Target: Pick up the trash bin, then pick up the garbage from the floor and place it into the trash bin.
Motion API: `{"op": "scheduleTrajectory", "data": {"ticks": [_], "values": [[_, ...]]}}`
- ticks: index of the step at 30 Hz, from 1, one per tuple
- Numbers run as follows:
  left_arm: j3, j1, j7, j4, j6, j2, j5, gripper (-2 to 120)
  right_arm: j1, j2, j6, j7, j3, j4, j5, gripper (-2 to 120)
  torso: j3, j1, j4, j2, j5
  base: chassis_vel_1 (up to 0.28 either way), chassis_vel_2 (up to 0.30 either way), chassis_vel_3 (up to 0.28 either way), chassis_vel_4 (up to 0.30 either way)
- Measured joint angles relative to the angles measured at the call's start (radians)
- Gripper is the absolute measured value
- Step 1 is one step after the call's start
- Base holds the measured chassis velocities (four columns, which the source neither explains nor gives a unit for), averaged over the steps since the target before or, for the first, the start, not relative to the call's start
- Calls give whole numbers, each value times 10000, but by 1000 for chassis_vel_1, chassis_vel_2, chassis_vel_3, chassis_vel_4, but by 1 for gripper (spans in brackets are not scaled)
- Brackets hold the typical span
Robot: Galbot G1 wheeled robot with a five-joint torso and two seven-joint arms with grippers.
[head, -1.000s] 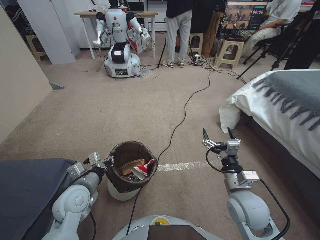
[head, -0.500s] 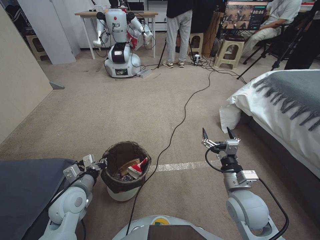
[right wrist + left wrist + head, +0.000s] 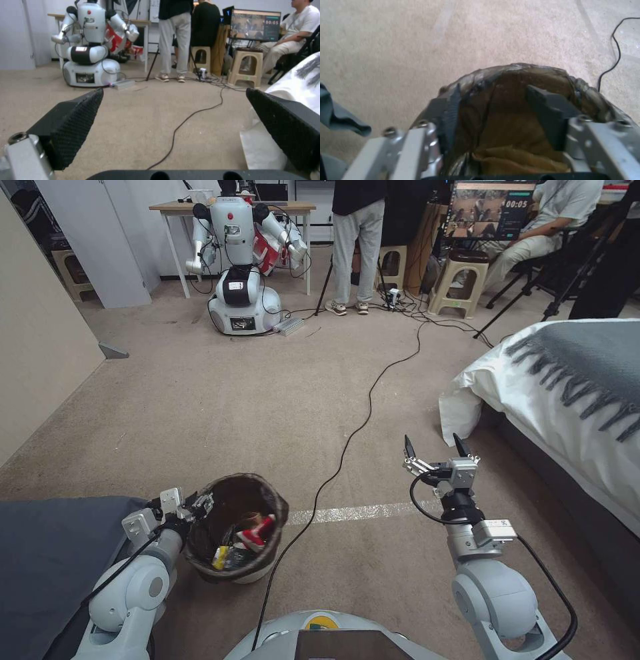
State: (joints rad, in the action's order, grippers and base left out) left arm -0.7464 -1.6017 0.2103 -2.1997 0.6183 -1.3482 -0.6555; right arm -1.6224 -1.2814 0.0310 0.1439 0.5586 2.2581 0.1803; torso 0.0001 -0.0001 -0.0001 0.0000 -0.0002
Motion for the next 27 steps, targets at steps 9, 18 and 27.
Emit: {"op": "scheduleTrajectory", "data": {"ticks": [9, 18, 27], "values": [[-79, -151, -268, -595, -233, 81, 673, 89, 30, 28, -50, 13, -53, 19, -5, 100, -1, 0, 2, 0, 2, 0, 0, 0, 0], [-203, -359, -349, -1144, -522, 159, 1077, 100, 51, 65, -117, 38, -106, 78, -3, 100, -1, 0, 1, 0, 1, 0, 0, 0, 0], [-812, -1218, -1275, -1900, -2404, -18, 2187, 100, -124, 5, -154, 89, 59, 283, 5, 100, -1, 0, 2, 0, 1, 0, 0, 0, 0]]}}
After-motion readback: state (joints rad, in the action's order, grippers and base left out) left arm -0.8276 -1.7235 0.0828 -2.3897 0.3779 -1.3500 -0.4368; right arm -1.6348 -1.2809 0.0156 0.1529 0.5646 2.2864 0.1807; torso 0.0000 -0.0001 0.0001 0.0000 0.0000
